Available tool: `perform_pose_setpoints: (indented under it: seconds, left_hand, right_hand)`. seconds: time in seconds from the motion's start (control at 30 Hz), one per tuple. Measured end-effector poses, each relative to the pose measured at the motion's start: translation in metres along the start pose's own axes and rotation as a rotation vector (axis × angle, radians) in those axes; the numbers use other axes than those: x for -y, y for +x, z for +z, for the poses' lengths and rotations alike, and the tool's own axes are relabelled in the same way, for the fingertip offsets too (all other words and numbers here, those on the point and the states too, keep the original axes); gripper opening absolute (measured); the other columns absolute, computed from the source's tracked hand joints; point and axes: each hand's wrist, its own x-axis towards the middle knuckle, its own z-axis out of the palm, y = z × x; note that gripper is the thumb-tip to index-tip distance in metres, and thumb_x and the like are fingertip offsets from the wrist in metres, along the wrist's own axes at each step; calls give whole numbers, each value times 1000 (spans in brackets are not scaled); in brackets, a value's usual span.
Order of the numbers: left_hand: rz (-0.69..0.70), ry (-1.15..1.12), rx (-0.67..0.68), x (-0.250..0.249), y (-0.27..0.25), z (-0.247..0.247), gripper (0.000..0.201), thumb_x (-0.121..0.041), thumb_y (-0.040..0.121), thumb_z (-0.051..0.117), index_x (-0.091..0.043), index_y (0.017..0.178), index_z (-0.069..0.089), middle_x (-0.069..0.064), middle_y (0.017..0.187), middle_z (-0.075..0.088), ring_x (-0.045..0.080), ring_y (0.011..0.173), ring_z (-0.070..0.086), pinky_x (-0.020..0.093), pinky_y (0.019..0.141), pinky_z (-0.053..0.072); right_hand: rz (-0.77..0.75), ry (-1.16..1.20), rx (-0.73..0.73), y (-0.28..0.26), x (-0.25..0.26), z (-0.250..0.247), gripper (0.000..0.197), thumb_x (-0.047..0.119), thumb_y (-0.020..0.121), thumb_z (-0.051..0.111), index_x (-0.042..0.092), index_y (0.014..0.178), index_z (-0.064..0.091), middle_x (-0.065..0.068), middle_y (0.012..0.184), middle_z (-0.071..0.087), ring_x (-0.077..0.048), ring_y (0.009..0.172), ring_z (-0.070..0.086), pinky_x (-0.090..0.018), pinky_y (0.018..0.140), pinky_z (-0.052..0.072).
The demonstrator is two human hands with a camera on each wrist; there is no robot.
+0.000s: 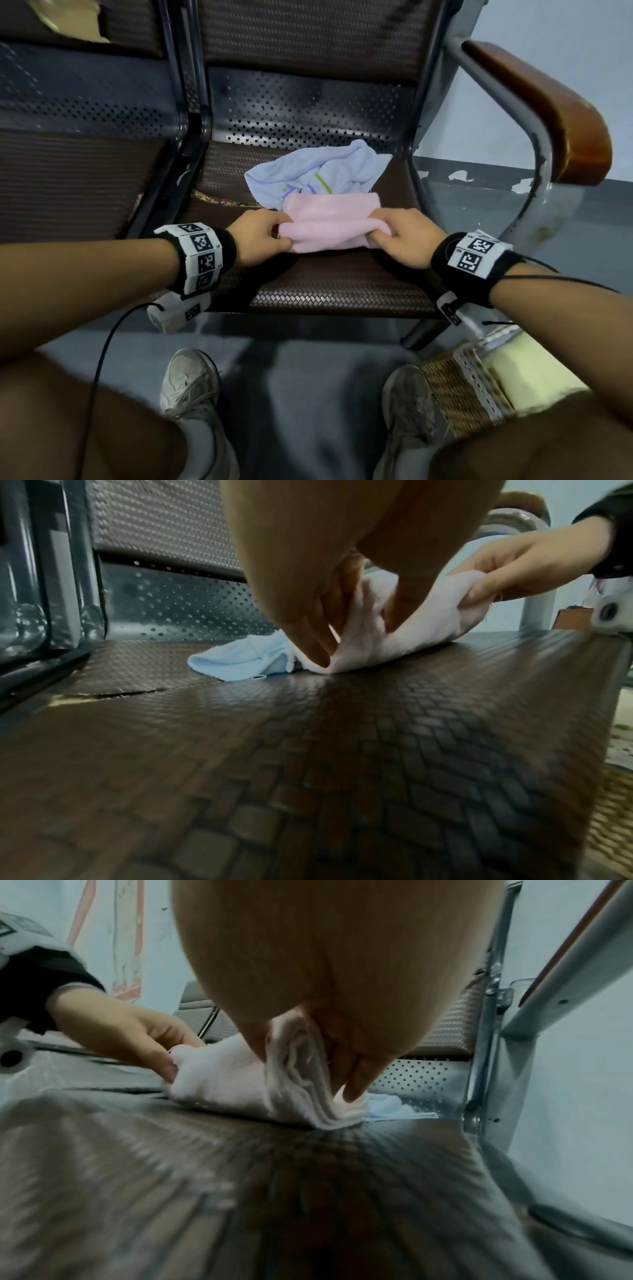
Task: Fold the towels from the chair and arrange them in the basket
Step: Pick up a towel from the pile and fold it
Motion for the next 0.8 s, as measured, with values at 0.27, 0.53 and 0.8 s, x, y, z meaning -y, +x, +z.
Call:
perform_pose_setpoints:
  seconds: [0.27,0.53,0.8]
  left_hand:
    - [-216,-472,-96,-1,14,2,23,-33,86,58,-14,73,58,4,75,54,19,76,48,33,73,39]
    - [-517,-400,-36,-8,25,10,68,-68,88,49,-10,124,59,9,119,61,28,97,62,32,63,53]
    - [-410,-648,2,-32,33,1,44,-28,84,74,0,115,59,17,105,68,28,82,70,39,73,61]
  right_hand:
    - [159,423,-70,4,-13,-6,18,23,96,60,16,79,61,1,75,60,-11,68,55,-29,66,44]
    - [324,424,-73,14,-17,12,14,30,97,58,18,97,66,-4,91,68,-22,85,64,-38,85,53]
    - [393,480,33,12,-4,5,9,22,94,59,15,95,65,-9,93,68,-24,84,67,-44,83,58]
